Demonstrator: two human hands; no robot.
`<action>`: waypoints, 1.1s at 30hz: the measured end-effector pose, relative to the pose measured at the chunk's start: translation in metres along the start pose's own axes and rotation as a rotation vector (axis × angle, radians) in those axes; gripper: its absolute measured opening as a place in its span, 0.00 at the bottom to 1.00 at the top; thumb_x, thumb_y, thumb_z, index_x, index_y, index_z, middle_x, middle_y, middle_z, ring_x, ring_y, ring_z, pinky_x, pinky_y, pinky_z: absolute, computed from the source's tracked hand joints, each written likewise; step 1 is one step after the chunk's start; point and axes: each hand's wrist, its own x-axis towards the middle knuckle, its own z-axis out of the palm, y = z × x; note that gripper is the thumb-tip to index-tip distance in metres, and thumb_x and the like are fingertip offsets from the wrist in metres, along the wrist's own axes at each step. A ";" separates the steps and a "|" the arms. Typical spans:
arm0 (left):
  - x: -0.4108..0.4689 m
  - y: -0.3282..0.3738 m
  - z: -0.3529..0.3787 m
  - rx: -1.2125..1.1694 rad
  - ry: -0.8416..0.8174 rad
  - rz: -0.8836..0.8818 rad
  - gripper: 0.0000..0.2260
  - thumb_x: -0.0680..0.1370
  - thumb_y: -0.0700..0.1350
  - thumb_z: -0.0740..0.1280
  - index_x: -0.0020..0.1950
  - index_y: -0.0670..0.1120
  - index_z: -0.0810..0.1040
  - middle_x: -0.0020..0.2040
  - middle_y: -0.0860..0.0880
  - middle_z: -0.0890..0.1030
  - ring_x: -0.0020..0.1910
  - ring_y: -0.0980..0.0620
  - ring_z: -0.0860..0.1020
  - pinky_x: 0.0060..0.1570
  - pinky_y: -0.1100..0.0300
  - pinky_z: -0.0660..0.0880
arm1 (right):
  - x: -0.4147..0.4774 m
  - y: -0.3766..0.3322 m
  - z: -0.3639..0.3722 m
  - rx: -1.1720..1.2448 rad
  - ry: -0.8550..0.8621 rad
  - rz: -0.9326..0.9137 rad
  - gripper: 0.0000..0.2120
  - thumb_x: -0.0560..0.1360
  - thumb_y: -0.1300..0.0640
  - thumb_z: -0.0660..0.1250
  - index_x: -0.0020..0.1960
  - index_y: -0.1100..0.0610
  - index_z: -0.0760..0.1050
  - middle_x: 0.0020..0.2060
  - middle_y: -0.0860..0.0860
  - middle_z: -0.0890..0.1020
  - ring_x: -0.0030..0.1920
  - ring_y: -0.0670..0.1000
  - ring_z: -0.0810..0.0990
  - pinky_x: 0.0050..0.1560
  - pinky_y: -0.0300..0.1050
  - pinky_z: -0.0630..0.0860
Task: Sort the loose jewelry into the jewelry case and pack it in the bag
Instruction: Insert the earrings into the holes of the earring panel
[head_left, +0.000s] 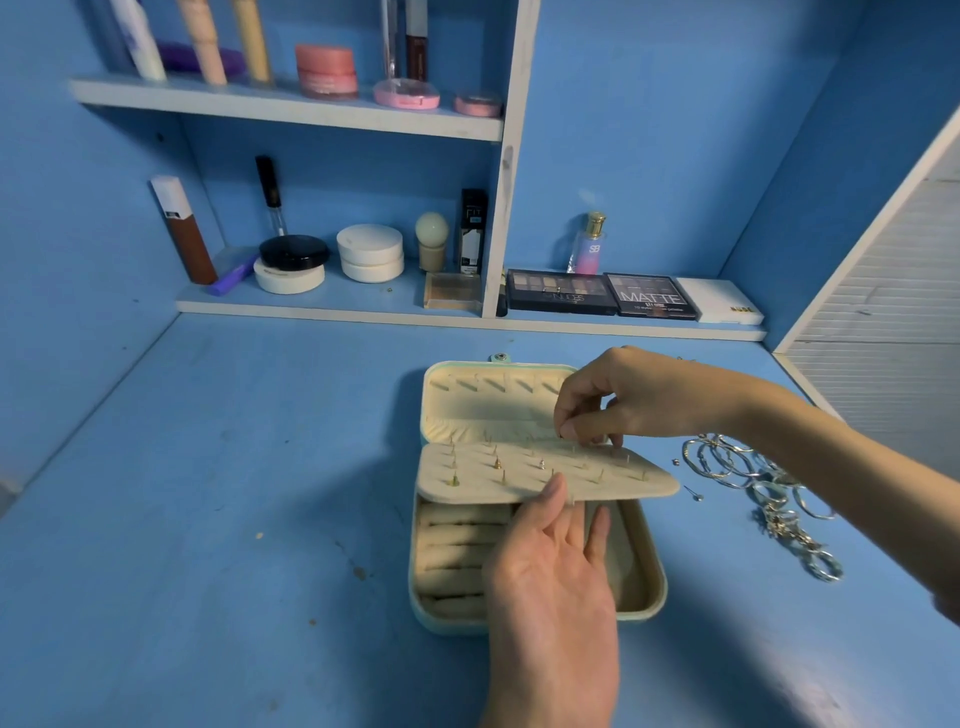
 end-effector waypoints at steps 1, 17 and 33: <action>-0.001 0.001 0.001 -0.001 -0.003 0.000 0.47 0.45 0.47 0.84 0.64 0.43 0.77 0.61 0.45 0.81 0.62 0.51 0.78 0.65 0.51 0.66 | 0.000 0.000 -0.001 -0.002 -0.011 -0.002 0.04 0.73 0.63 0.68 0.43 0.57 0.81 0.34 0.49 0.82 0.32 0.45 0.77 0.39 0.38 0.78; -0.002 -0.001 0.000 0.073 -0.019 0.019 0.47 0.47 0.48 0.84 0.65 0.44 0.77 0.63 0.45 0.80 0.63 0.50 0.77 0.66 0.52 0.65 | 0.005 -0.013 -0.007 -0.134 -0.106 0.016 0.06 0.72 0.62 0.68 0.40 0.53 0.80 0.36 0.51 0.83 0.31 0.46 0.79 0.37 0.36 0.75; -0.002 -0.002 0.000 0.151 0.021 0.070 0.45 0.45 0.49 0.84 0.62 0.45 0.80 0.60 0.47 0.81 0.59 0.51 0.80 0.60 0.54 0.69 | 0.033 -0.034 -0.008 -0.283 -0.307 0.308 0.13 0.71 0.56 0.68 0.30 0.57 0.71 0.23 0.47 0.72 0.26 0.48 0.68 0.30 0.38 0.68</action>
